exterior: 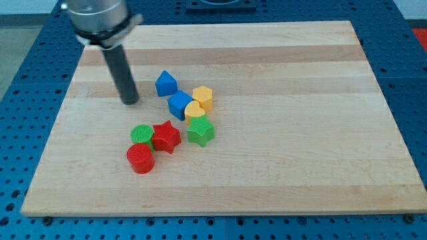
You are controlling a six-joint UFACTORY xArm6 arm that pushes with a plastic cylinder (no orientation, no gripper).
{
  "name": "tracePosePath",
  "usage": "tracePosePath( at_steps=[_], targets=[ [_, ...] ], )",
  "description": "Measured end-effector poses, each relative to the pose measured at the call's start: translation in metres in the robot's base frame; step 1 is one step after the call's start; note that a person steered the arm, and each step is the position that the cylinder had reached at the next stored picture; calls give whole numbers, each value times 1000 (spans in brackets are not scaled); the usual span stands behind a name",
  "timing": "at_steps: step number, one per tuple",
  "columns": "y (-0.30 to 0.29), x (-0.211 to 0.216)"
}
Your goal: Move the group of blocks towards the up
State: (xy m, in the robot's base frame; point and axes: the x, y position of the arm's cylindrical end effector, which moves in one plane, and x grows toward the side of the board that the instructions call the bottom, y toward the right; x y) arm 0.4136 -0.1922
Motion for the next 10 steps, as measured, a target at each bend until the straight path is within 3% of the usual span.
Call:
tracePosePath(
  at_steps=[1, 2, 3, 4, 6, 9, 10],
  targets=[
    [-31, 3],
    [-3, 96],
    [10, 133],
    [52, 200],
    [63, 179],
    [78, 33],
    [78, 33]
  ],
)
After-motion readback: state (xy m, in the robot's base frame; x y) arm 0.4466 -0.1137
